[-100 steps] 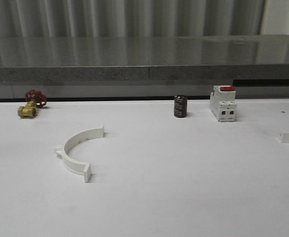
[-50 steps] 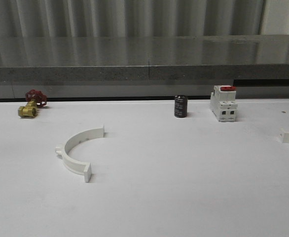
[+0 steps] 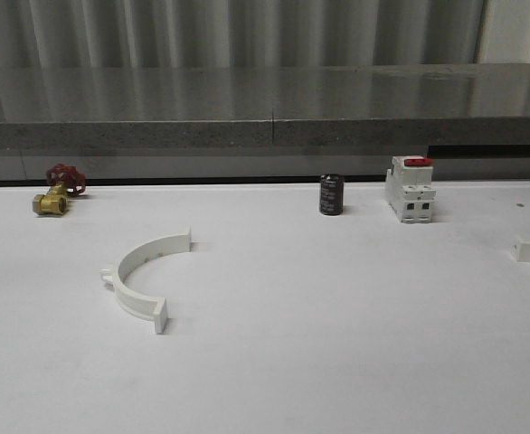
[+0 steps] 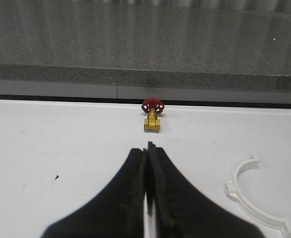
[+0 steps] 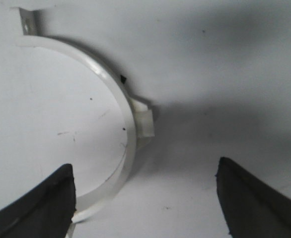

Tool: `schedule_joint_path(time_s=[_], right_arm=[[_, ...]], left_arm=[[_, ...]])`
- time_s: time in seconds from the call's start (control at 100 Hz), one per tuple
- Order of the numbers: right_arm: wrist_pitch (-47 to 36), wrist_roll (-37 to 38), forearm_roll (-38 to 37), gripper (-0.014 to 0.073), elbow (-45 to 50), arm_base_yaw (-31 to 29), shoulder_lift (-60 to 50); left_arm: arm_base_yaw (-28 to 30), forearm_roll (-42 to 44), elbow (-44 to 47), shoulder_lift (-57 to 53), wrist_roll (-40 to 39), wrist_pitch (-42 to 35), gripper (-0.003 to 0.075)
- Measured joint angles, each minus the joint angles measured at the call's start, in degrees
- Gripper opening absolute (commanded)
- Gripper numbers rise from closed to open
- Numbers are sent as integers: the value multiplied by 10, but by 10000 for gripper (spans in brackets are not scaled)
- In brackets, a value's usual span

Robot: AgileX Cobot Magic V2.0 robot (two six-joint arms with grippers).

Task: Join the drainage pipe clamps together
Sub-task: 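Grasp the second white clamp half with the right gripper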

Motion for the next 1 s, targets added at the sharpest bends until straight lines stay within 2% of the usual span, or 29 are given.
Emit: schedule_joint_path(time_s=[0.31,0.41,0.53,0.6,0.86,1.0], right_arm=[[-39,0,8,560,-9,0,69],[-44,0,8,420,-9,0,78],[-45,0,8,178,-9,0,83],[-45,2,9,101,-9,0,83],[-39,2,13,80,-9,1,66],[-6,2,36,80,-16,17,37]], left_arm=[[0,0,0,0,0,0,-21],[0,0,0,0,0,0,-21],[0,0,0,0,0,0,-21],[0,0,0,0,0,0,-21],[0,0,0,0,0,0,-21],[0,0,0,0,0,0,-21]])
